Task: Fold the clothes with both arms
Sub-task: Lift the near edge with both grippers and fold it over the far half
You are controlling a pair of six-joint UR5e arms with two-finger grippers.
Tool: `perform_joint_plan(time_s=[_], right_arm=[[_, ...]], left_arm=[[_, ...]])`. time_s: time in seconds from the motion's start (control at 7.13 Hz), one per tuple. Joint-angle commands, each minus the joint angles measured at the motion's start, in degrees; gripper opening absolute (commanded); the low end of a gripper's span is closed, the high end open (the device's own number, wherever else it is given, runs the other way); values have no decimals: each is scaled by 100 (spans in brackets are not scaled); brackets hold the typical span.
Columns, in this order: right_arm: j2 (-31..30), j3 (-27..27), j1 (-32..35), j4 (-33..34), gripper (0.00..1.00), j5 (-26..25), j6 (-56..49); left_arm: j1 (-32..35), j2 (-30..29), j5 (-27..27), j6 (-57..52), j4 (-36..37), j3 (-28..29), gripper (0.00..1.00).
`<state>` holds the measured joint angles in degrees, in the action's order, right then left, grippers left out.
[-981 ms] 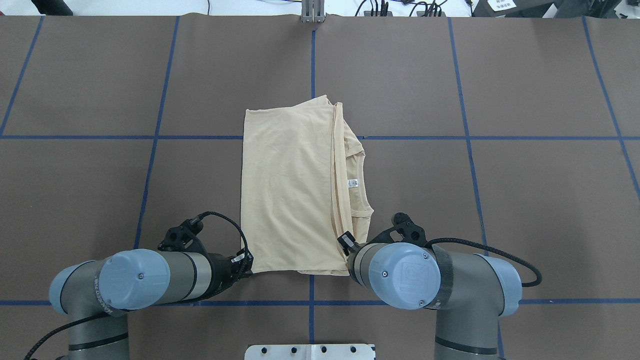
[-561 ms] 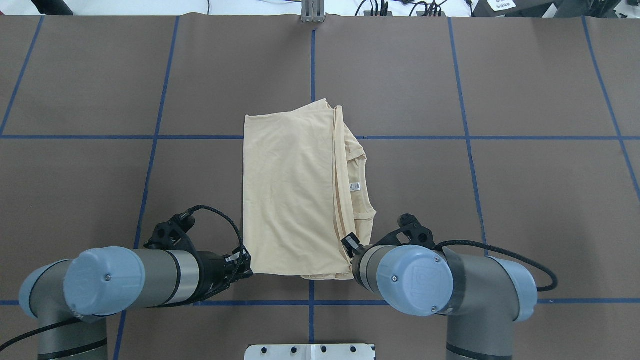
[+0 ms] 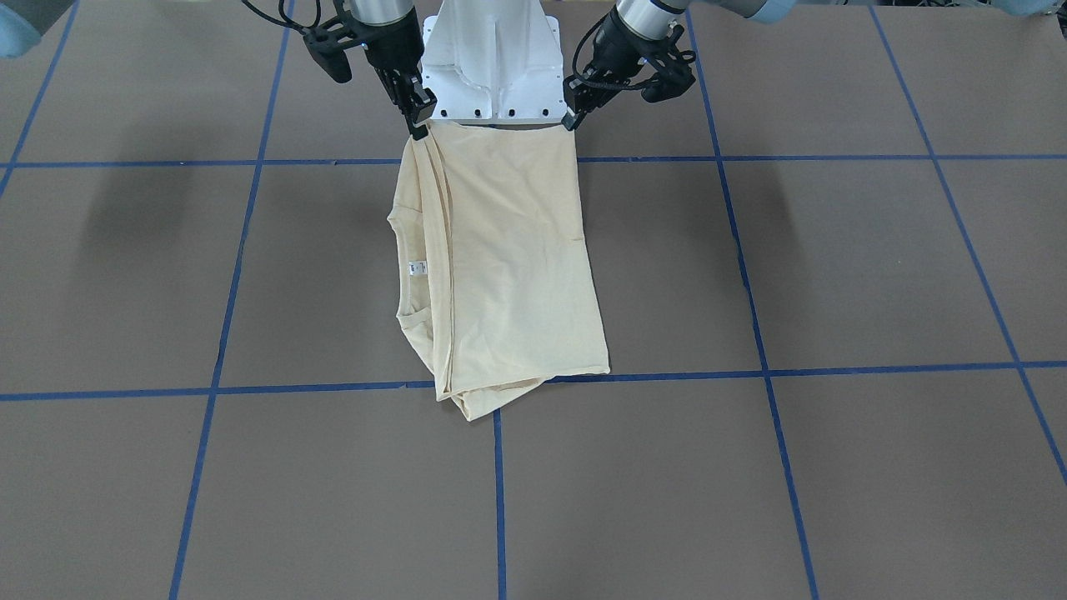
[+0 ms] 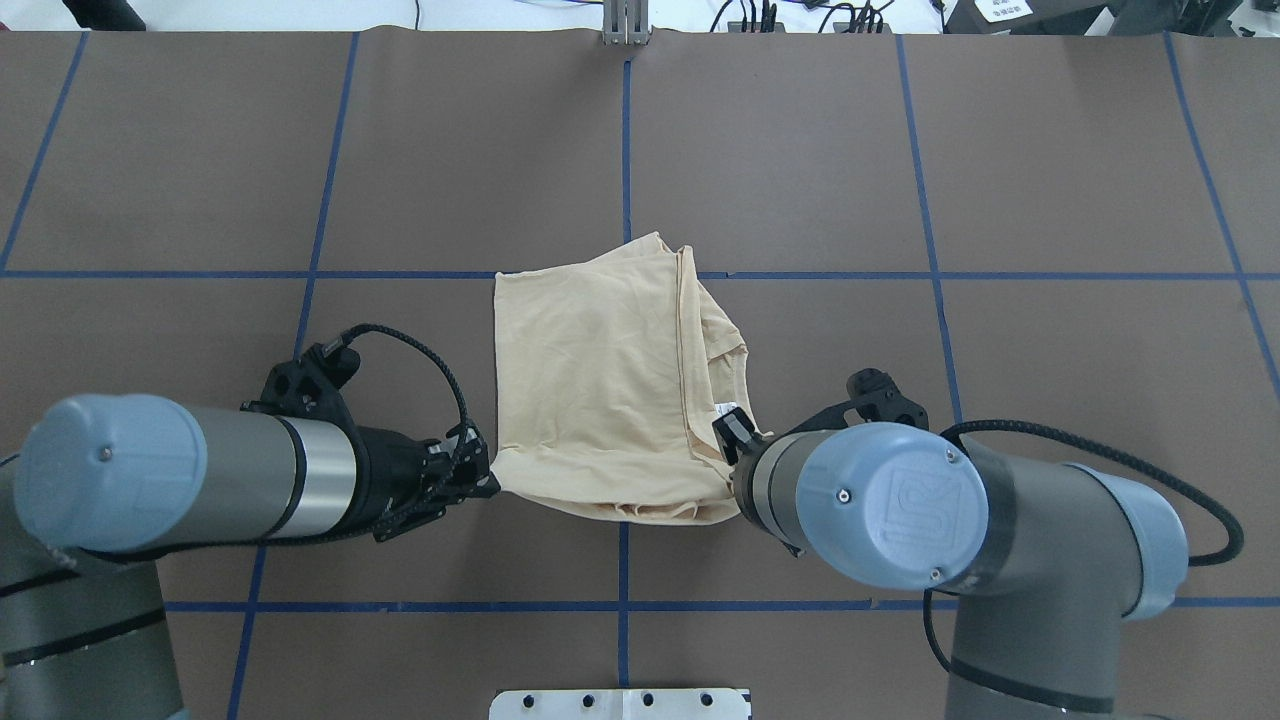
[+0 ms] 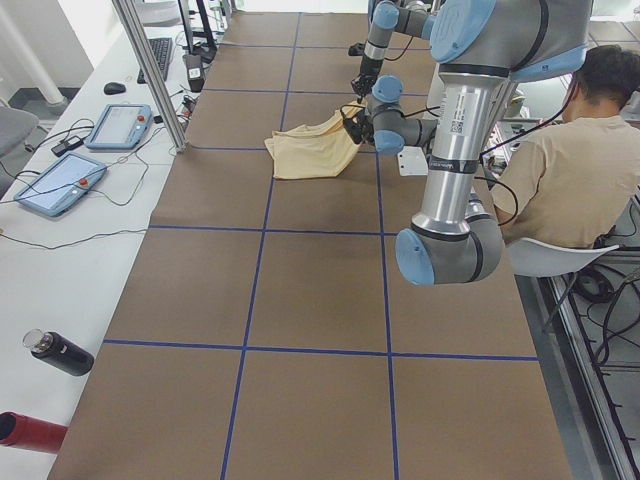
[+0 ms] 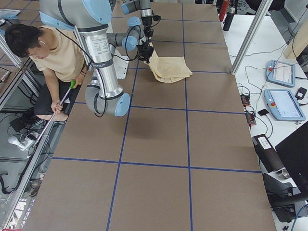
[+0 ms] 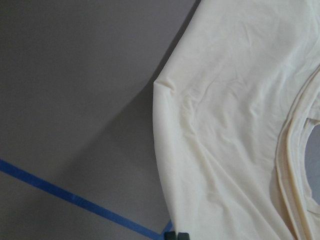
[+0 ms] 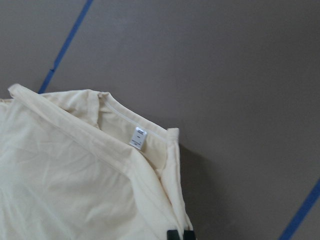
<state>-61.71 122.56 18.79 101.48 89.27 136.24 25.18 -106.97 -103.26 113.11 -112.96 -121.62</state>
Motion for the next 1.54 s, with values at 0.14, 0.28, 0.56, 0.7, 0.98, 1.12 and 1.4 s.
perform_joint_plan(time_s=[0.14, 0.28, 0.56, 0.7, 0.98, 1.12, 1.4], right_arm=[[1008, -1843, 1430, -627, 0, 1045, -955], [1552, -2903, 1565, -856, 0, 1084, -1211], [2048, -4314, 2047, -1601, 0, 1565, -1808], [2067, -4685, 2084, -1945, 0, 1576, -2064], [2520, -5387, 2102, -2133, 22, 1576, -2321], [2750, -5784, 2102, -2350, 32, 1576, -2312], [2770, -6025, 2137, -2660, 32, 1576, -2321]], left_arm=[[1268, -1314, -643, -850, -191, 1925, 0], [1461, -1344, -643, -1026, -522, 2332, 0], [1656, -1536, -643, -1229, -1182, 3228, 0], [1657, -1633, -625, -1265, -1385, 3537, 0], [1648, -1713, -599, -1265, -1746, 3933, 0], [1648, -1722, -529, -1326, -2008, 4179, 0], [1648, -1792, -414, -1335, -2309, 4567, 0]])
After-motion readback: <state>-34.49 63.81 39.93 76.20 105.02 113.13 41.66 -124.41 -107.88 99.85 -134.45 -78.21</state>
